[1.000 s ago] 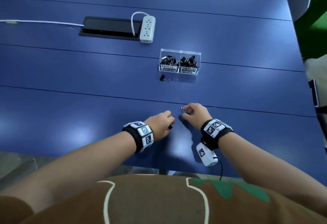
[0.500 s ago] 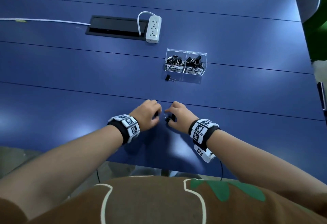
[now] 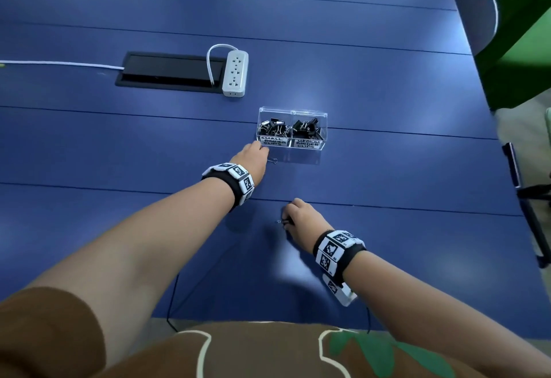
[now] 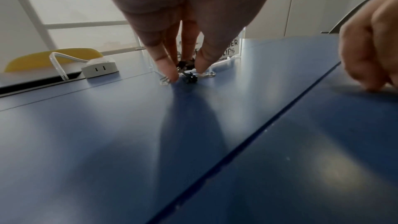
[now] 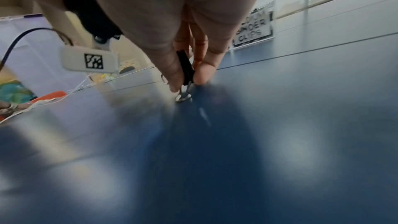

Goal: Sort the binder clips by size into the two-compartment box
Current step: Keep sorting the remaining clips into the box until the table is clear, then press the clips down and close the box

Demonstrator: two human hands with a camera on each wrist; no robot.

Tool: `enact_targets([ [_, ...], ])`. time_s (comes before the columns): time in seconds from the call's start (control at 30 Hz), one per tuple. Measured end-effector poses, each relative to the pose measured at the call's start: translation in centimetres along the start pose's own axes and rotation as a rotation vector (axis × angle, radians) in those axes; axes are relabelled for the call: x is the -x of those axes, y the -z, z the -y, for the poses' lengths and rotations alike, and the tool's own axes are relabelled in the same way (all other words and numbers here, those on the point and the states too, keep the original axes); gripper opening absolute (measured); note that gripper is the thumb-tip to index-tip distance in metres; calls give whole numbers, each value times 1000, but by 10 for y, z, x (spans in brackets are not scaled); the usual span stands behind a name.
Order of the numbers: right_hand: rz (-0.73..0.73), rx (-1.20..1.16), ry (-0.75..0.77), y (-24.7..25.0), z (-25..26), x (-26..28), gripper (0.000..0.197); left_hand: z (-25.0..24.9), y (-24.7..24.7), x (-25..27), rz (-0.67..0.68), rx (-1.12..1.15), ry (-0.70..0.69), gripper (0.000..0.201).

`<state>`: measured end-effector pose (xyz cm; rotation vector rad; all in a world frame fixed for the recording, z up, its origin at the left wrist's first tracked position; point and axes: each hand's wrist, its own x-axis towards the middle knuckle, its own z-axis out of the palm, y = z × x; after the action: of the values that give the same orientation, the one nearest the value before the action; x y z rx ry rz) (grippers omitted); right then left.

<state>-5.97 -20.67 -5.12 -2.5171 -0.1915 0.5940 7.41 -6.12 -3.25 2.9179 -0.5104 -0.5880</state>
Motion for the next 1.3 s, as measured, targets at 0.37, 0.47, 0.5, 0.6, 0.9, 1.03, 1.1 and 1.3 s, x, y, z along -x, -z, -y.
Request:
enact_targets([
  [0.37,-250,-241,-239,91,-30,-35,23,4,-5,-9,64,0,-22,20],
  [0.47,-456,-307,-241,130,-28,-64,18,2,-1,-8,93,24,-29,21],
  [0.5,-498,-316,-229,141,-27,-74,14,0,1,-6,98,30,-33,21],
  [0.6,-532,-293,-205,162,-24,-101,9,-5,7,1,113,56,-36,17],
  [0.9,-384,-118,-211,149,-34,-128,13,-34,36,-13,-116,485,-44,22],
  [1.03,-387,-143,-210,152,-41,-123,17,-58,63,-46,-258,691,-2,20],
  [1.1,-366,-97,-195,154,-44,-119,21,-67,71,-61,-306,711,35,18],
  [1.3,-515,-191,-173,158,-52,-110,18,-75,64,-83,-181,625,39,22],
])
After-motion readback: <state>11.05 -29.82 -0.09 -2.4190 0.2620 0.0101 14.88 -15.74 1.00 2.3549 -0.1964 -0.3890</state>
